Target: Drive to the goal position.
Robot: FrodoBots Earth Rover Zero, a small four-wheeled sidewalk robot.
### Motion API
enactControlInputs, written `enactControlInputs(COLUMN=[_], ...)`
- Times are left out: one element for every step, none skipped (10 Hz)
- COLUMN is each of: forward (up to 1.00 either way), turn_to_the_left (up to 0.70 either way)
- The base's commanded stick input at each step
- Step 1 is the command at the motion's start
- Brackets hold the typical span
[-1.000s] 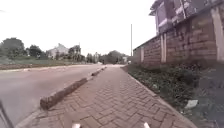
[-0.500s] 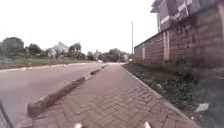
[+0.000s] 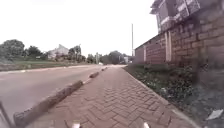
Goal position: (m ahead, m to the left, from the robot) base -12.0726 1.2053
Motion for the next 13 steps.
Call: enactControlInputs(forward=[0.50,0.50,0.50,0.50,0.50,0.50,0.50,0.50,0.50,0.50,0.50,0.50,0.50], turn_to_the_left=[0.00,0.00,0.00,0.00,0.00,0.00,0.00,0.00,0.00,0.00,0.00,0.00,0.00])
